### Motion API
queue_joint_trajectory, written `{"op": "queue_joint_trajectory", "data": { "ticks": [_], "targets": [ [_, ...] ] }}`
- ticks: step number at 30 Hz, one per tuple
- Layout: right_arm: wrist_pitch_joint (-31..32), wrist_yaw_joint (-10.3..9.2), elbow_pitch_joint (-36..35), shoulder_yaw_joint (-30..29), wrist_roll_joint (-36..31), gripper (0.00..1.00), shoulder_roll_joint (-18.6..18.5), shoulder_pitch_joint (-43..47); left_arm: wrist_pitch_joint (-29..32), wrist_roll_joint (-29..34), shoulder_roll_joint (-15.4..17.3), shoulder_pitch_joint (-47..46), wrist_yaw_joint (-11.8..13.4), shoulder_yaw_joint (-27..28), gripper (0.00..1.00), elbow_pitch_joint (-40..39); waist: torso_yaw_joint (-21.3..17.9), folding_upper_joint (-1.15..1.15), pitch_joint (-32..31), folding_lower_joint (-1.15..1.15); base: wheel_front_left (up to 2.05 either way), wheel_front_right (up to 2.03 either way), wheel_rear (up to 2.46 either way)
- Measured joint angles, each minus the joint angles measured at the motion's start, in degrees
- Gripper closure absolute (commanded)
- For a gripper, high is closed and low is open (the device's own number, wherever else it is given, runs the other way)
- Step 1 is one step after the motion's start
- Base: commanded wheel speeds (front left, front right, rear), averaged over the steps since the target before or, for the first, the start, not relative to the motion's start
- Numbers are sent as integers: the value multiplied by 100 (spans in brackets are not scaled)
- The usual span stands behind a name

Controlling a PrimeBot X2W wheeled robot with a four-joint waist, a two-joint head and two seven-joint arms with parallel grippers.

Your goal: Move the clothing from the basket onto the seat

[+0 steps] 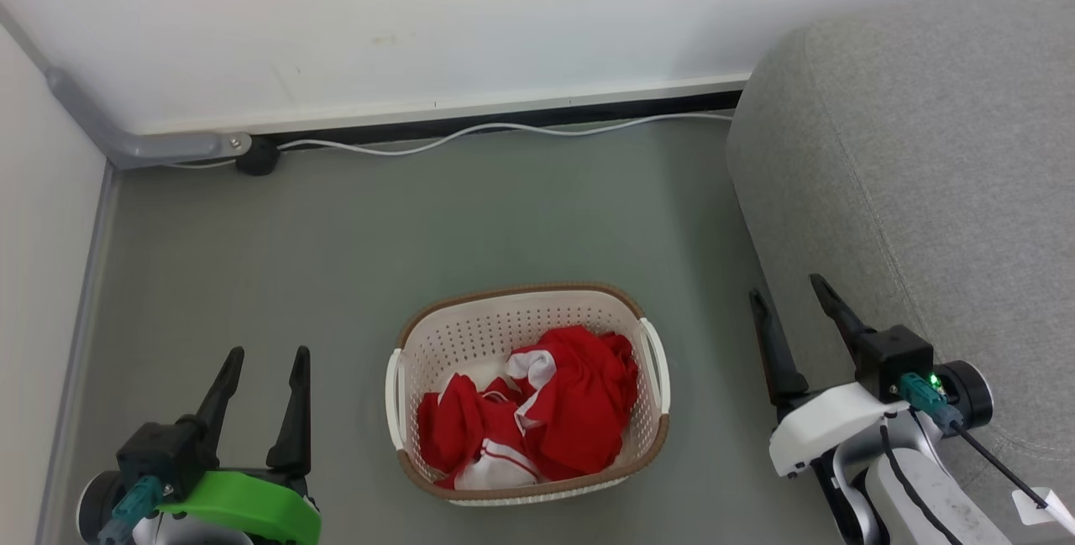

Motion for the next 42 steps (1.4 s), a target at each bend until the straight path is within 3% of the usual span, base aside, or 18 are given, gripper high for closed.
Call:
{"op": "queue_joint_trajectory", "data": {
  "ticks": [16, 25, 36, 42],
  "targets": [
    [-9, -33, -174, -101, -165, 0, -69, -448, 10, 48, 1, -482, -52, -200, 0, -1, 12, 0, 1191, 0, 0, 0, 0],
    [-10, -33, -422, -45, -233, 0, 74, -755, 80, 71, -12, -1046, -71, -312, 0, -113, 3, 0, 1916, 1, 0, 0, 0],
    [-23, -32, -661, -32, -280, 0, 188, -1140, 889, 829, 354, -2269, -180, -1254, 0, -241, -65, 0, 2814, 1, 0, 0, 0],
    [-23, -26, -831, 45, -298, 0, 346, -1426, 1448, 921, 536, -2844, -198, -1555, 0, -249, -190, 0, 3293, 1, 0, 0, 0]
  ]
}}
